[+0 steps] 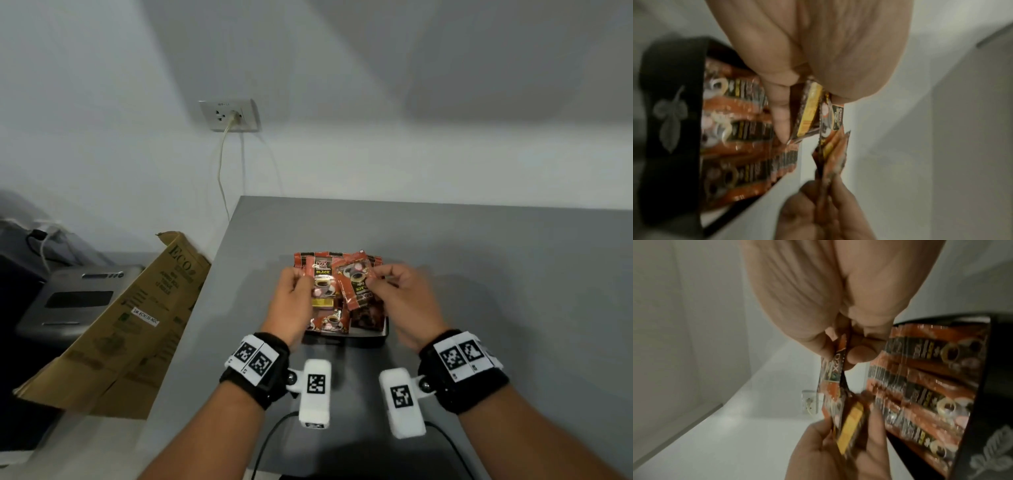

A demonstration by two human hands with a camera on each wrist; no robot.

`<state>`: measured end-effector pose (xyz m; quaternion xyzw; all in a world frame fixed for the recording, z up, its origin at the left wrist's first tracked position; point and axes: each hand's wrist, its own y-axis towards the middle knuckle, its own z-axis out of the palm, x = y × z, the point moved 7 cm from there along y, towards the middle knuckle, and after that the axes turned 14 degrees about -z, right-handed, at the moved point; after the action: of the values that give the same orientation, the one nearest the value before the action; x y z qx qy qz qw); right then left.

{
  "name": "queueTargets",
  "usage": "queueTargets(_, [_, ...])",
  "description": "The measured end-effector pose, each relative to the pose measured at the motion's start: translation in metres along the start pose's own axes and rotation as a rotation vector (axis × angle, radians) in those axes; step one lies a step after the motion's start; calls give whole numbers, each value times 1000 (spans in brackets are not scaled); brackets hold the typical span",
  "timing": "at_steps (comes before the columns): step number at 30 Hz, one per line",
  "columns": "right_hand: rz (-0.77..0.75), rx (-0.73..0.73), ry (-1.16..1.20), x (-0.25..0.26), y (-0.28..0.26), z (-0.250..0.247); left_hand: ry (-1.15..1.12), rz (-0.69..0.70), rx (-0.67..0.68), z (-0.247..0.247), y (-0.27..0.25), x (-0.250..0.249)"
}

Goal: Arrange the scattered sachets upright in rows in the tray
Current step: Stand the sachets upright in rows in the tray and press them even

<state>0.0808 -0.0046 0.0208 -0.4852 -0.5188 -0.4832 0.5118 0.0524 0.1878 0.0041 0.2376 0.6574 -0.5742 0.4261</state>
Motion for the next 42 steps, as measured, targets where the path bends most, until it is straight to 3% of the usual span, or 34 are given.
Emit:
queueTargets(3, [42, -42, 35, -2, -3, 12, -288, -101, 128, 21, -12, 2])
queueTargets(8, [59, -35, 146, -3, -6, 18, -446, -186, 164, 25, -12, 6])
queueTargets(13, [50, -38, 283, 3, -6, 20, -523, -168, 116, 21, -10, 2])
queueTargets(18, [38, -83, 376, 9, -7, 13, -613, -150, 184, 17, -3, 1])
queueTargets(21, [17, -53, 211, 8, -6, 17, -635, -152, 311, 26, -9, -2])
queueTargets(24, [-108, -5, -88, 14, -2, 24, -605, -147, 389, 40, -15, -6])
queueTargets(29, [-316, 99, -488, 40, -2, 28, -495, -122, 379, 42, -12, -13])
queueTargets(33, [-457, 615, -704, 55, -10, 53, -464, -225, 405, 38, -8, -6])
queueTargets(34, [-501, 666, -769, 55, -11, 57, -453, -238, 448, 40, -9, -5])
queueTargets(38, [-540, 646, -747, 52, -6, 57, -487, -248, 545, 45, -15, -1])
queueTargets(40, [-502, 653, -704, 48, -7, 57, -490, -218, 521, 43, -11, 0])
queueTargets(42, [-406, 557, -543, 44, -6, 51, -461, -144, 455, 39, -7, -3])
